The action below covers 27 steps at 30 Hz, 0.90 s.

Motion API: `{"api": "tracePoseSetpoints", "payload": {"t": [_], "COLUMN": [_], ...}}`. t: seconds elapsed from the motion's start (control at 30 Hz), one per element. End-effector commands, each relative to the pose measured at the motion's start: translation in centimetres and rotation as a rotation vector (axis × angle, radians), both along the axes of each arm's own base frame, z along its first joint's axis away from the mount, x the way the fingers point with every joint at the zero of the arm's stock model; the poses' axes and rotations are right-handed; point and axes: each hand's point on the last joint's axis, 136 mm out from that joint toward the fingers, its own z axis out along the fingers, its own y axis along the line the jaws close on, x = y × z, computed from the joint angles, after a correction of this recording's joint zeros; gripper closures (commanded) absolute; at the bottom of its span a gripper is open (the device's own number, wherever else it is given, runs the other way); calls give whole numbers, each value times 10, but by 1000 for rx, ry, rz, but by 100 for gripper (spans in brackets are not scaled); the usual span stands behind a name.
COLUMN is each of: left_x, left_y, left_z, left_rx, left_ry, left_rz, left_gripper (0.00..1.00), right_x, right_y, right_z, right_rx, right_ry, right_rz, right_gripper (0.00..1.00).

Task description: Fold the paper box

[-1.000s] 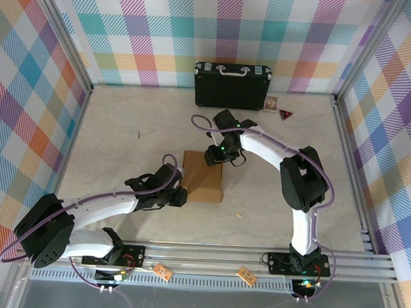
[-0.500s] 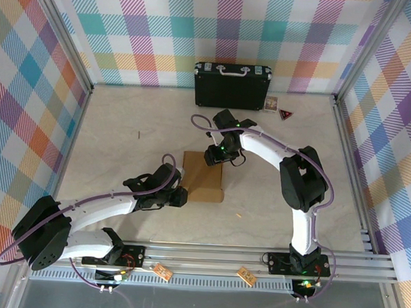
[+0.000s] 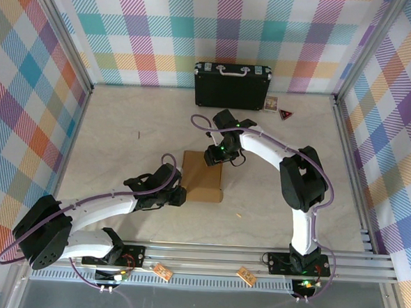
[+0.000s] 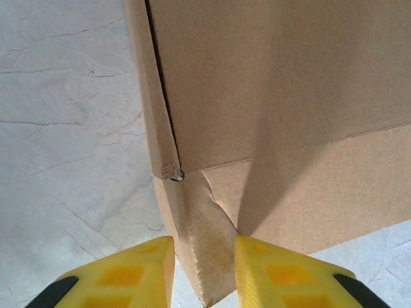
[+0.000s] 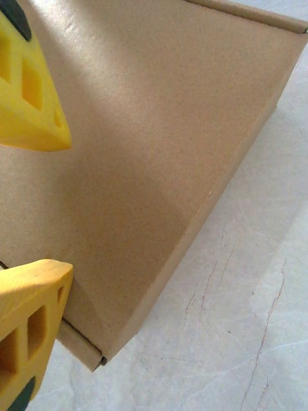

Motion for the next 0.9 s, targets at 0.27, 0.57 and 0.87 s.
{"api": "tracePoseSetpoints", "payload": {"t": [0.27, 0.57, 0.87], "left_x": [3, 7, 8], "left_y": [-10, 1, 10], "left_z": [-12, -25, -31], "left_rx": [-18, 49, 84], "left_ry": [8, 16, 19], "left_rz": [-19, 17, 49], "left_gripper": [75, 75, 75], "right_x": [-31, -31, -31], "right_y": [-19, -19, -19], "right_z": [-47, -48, -48], "right_rx": [-111, -112, -111], "right_ry": [163, 166, 168], "right_rz": [8, 9, 9], "right_gripper": [50, 50, 50]}}
